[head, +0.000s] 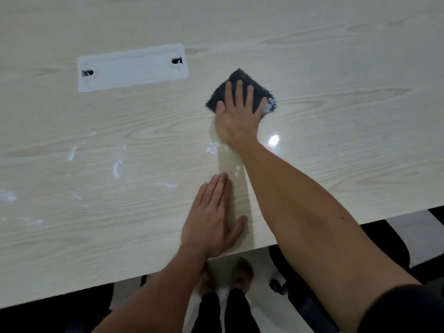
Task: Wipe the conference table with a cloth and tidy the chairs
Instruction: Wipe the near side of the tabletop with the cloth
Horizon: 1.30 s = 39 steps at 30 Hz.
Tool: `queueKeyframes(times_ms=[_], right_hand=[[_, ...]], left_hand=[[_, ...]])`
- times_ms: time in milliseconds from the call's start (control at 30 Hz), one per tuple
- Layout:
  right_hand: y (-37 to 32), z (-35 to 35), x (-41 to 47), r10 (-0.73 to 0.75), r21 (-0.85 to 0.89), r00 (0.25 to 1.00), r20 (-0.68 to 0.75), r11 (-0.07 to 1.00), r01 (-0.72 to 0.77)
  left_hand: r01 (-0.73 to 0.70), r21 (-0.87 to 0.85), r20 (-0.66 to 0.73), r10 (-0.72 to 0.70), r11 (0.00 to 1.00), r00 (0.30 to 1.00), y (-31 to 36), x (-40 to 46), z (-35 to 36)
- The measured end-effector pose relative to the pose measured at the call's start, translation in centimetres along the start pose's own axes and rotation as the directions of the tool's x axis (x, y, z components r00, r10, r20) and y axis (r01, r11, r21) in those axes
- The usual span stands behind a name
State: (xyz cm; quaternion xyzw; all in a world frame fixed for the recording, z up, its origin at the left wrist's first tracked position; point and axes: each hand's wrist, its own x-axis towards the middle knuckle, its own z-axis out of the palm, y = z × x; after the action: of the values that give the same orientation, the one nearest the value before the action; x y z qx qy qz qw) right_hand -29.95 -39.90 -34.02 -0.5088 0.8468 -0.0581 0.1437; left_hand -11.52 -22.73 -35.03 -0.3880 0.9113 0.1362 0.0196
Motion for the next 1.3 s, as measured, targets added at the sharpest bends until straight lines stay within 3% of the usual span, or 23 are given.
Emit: queueKeyframes(times_ms=[67,133,200,233,300,400,467,533,600,667,733,867,933,967,1033,1133,1233,1300], right_hand=[[-1.5,0.7,-1.3,-0.282,-0.064,0.958,0.051,0.957,0.285],[-0.2,0.6,-2.5,-0.538,-0.081,0.831,0.143,0.831,0.551],[2.6,-0.4,-2.7,-0.673,-0.036,0.707,0.218,0.718,0.695],[4.3,-0.9,-2.5,-0.682,-0.032,0.697,0.221,0.709,0.704],[8.1,-1.9,-1.4,-0.580,-0.075,0.798,0.164,0.799,0.596],[13.2,-3.7,0.9,-0.184,-0.096,0.982,0.030,0.978,0.186],[13.7,-4.5,2.8,0.087,-0.036,0.996,0.010,0.996,-0.086],[11.8,-4.9,4.9,0.233,0.010,0.972,0.018,0.972,-0.233],[8.8,-4.5,6.5,0.206,0.009,0.978,0.032,0.978,-0.207],[5.4,-3.5,6.9,0.010,-0.022,0.998,0.058,1.000,-0.009],[1.9,-2.3,5.6,-0.230,-0.055,0.967,0.106,0.970,0.237],[0.7,-0.9,0.2,-0.631,-0.067,0.749,0.200,0.754,0.653],[3.7,-1.3,-0.7,-0.700,-0.047,0.680,0.219,0.689,0.724],[5.5,-1.8,-0.6,-0.677,-0.051,0.707,0.205,0.714,0.698],[9.2,-3.0,0.7,-0.528,-0.080,0.836,0.151,0.836,0.543],[11.6,-4.8,4.5,-0.158,-0.081,0.985,0.074,0.983,0.164],[8.3,-4.9,7.0,0.032,-0.025,0.997,0.076,0.999,-0.031],[5.2,-4.1,7.1,-0.034,-0.030,0.995,0.089,0.999,0.037]], left_hand=[[0.011,-0.002,0.019,-0.011,1.000,1.000,0.0,0.1,-0.1],[0.020,0.020,0.031,-0.020,1.000,0.999,0.1,0.1,-0.1],[0.022,0.023,0.003,-0.022,1.000,1.000,0.2,-0.1,-0.1],[0.022,0.019,-0.008,-0.021,1.000,1.000,0.1,-0.2,0.0],[0.022,0.009,-0.028,-0.022,1.000,0.999,0.2,-0.3,0.1],[0.015,-0.008,-0.069,-0.015,1.000,0.997,0.3,-0.3,0.3],[0.021,-0.021,-0.079,-0.022,1.000,0.997,0.3,-0.3,0.4],[0.025,-0.026,-0.090,-0.028,0.999,0.996,0.3,-0.2,0.4],[0.029,-0.027,-0.091,-0.031,0.999,0.995,0.3,-0.1,0.4],[0.037,-0.021,-0.076,-0.038,0.999,0.996,0.2,-0.1,0.4],[0.044,-0.004,-0.051,-0.045,0.999,0.998,0.1,0.0,0.4],[0.052,-0.004,-0.062,-0.052,0.999,0.997,0.3,0.0,0.2],[0.052,-0.012,-0.074,-0.052,0.999,0.996,0.4,0.0,0.1],[0.052,-0.017,-0.079,-0.053,0.999,0.995,0.4,0.0,0.1],[0.054,-0.030,-0.087,-0.056,0.998,0.995,0.4,0.0,0.2],[0.056,-0.052,-0.103,-0.061,0.997,0.993,0.3,0.1,0.3],[0.057,-0.051,-0.114,-0.062,0.997,0.991,0.3,0.1,0.5],[0.055,-0.049,-0.118,-0.061,0.997,0.991,0.3,0.0,0.5]])
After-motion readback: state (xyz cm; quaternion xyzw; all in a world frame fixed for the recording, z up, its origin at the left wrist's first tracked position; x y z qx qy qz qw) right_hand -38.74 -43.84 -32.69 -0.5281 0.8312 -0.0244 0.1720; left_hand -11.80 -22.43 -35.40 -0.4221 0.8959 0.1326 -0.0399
